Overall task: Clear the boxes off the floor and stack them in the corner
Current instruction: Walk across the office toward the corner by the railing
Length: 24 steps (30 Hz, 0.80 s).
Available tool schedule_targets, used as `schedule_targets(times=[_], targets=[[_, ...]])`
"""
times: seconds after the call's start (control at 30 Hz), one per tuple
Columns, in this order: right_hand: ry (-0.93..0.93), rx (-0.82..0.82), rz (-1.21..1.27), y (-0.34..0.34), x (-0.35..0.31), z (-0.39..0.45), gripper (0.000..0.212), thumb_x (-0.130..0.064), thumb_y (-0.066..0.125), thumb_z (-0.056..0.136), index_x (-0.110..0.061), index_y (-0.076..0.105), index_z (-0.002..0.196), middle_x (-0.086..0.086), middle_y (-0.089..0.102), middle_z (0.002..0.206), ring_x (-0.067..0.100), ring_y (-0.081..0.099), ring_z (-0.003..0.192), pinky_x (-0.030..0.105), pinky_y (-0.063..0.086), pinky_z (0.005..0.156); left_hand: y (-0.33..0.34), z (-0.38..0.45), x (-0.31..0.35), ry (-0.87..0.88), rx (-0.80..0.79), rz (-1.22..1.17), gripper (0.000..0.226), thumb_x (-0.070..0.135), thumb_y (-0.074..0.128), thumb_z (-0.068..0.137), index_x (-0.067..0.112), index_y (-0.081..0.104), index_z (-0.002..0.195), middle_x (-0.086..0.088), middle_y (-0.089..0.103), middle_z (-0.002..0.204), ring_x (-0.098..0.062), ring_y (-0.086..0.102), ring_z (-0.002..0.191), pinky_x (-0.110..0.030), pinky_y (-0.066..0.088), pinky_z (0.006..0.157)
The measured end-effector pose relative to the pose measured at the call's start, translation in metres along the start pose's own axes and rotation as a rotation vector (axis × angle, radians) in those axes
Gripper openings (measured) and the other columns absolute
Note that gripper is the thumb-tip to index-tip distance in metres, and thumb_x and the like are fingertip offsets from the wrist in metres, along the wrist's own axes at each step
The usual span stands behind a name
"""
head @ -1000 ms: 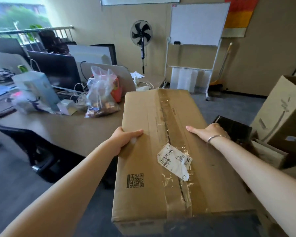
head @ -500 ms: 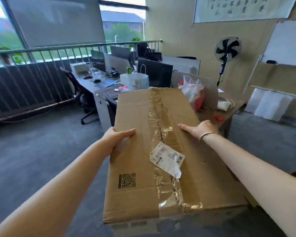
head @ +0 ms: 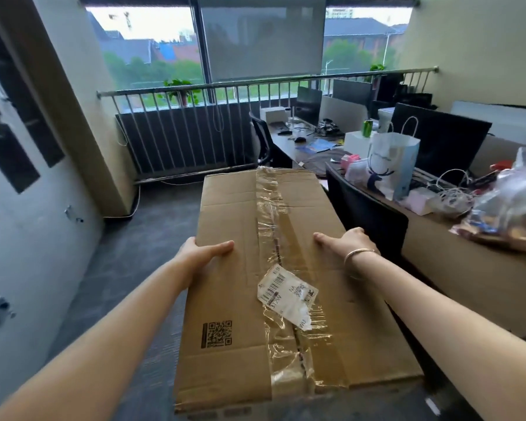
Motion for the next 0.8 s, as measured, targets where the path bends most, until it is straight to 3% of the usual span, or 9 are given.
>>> schedule_targets(times=[0.13,0.27,0.37,0.6,0.8], targets=[[-0.053,-0.051,-0.002,0.043,-0.051,0.019,0.102,-0.079,0.063,0.062,-0.003,0.043,0.128,0.012,0.06,0.12,0.034,0.058,0.109,0.042,0.049,0.09,-0.04,0.022,-0.011,-0.032,0.067,-0.044,0.066,0.042,0.087,0.065,0.02,0.048,0.114,-0.007,0.064,0.107,-0.029,0.064,0.099,-0.05,0.054,0.089],[-0.121,-0.107,-0.03,0.08,-0.101,0.049,0.098,-0.076,0.064,0.066,-0.004,0.042,0.129,0.012,0.059,0.122,0.033,0.056,0.113,0.04,0.047,0.089,-0.074,0.06,-0.022,-0.088,0.147,-0.066,0.09,0.051,0.091,0.051,0.018,0.049,0.124,-0.008,0.065,0.113,-0.029,0.066,0.097,-0.049,0.057,0.083],[-0.192,-0.142,-0.035,0.106,-0.143,0.082,0.097,-0.076,0.064,0.066,-0.003,0.042,0.128,0.012,0.059,0.123,0.034,0.057,0.112,0.039,0.048,0.088,-0.089,0.093,-0.02,-0.1,0.198,-0.098,0.087,0.047,0.088,0.06,0.016,0.045,0.128,-0.008,0.063,0.115,-0.028,0.065,0.096,-0.044,0.057,0.078],[-0.271,-0.188,-0.049,0.153,-0.228,0.178,0.096,-0.075,0.064,0.066,-0.004,0.042,0.127,0.013,0.06,0.122,0.034,0.058,0.111,0.039,0.048,0.087,-0.116,0.192,0.014,-0.119,0.307,-0.114,0.1,0.049,0.088,0.059,0.014,0.036,0.138,-0.009,0.058,0.119,-0.031,0.062,0.102,-0.05,0.055,0.084],[-0.353,-0.221,-0.06,0.177,-0.298,0.259,0.096,-0.076,0.063,0.066,-0.002,0.042,0.123,0.012,0.062,0.116,0.033,0.059,0.107,0.037,0.048,0.083,-0.126,0.275,0.048,-0.077,0.403,-0.208,0.095,0.036,0.085,0.069,0.011,0.032,0.143,-0.013,0.055,0.127,-0.027,0.062,0.096,-0.039,0.054,0.074]])
Point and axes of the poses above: each hand's wrist, its own z-axis towards the middle knuckle, its own y-axis out of the palm, x = y × z, the point moved 4 cm from there along z, towards the middle knuckle
